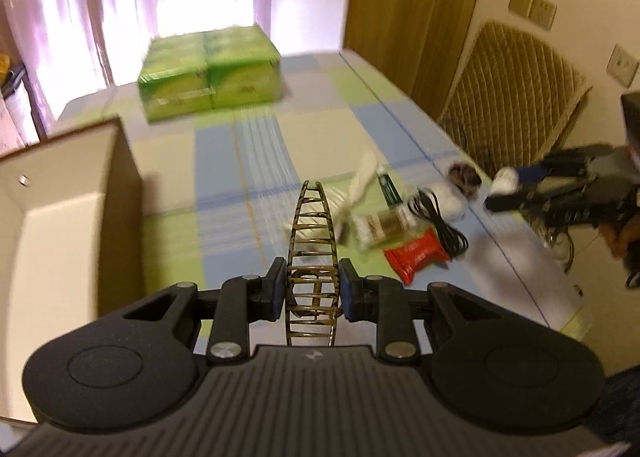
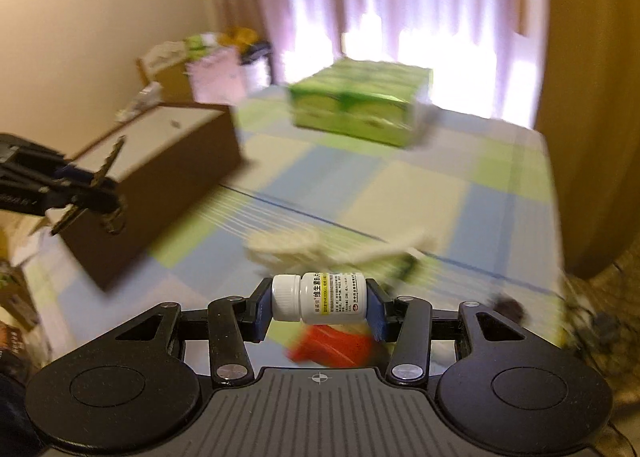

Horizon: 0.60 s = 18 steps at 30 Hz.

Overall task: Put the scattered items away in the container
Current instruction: 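Carry the hair clip and pill bottle with both tools over the open box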

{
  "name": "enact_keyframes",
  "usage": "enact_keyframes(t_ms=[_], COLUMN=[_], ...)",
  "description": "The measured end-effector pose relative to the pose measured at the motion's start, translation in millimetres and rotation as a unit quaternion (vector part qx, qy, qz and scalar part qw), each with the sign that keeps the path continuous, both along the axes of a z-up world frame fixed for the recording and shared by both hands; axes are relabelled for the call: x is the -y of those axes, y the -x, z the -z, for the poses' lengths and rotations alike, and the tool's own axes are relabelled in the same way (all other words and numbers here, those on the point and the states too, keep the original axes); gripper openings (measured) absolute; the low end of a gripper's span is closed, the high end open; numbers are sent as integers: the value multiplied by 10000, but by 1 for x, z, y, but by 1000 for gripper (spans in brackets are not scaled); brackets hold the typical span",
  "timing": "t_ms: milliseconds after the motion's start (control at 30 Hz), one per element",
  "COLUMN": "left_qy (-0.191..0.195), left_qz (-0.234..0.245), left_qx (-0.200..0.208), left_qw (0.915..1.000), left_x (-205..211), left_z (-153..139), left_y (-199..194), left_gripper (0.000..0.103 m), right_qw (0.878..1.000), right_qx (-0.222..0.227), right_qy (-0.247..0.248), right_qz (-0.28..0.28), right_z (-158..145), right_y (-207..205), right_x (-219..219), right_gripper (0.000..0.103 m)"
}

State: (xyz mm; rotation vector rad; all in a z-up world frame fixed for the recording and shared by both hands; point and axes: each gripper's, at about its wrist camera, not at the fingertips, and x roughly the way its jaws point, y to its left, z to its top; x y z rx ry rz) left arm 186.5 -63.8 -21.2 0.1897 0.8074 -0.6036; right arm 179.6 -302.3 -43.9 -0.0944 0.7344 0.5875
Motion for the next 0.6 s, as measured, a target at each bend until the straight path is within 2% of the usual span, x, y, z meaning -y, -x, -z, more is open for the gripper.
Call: enact_keyframes(t_ms=[300,433,600], left_qy=[-13,-105,-215], left_qz=[-516,-856,-1128], left_qx=[436,458,283], left_qw=[9977,9952,9930], left_x=[-100,-147,-190], left_z=[-42,-43,-34], left_y=[-12,-22,-40], left_gripper=[22,22,22], right_qw=[9910,9827,9734], right_qx=[324,402,317], right_qy=[-324,-354,-135], right_qz=[-1255,-1771,-2267], right_z=[-21,-24,-12], right_y=[-10,-13,-20], right_x=[-141,-207,-273], right_gripper=[49,49,49])
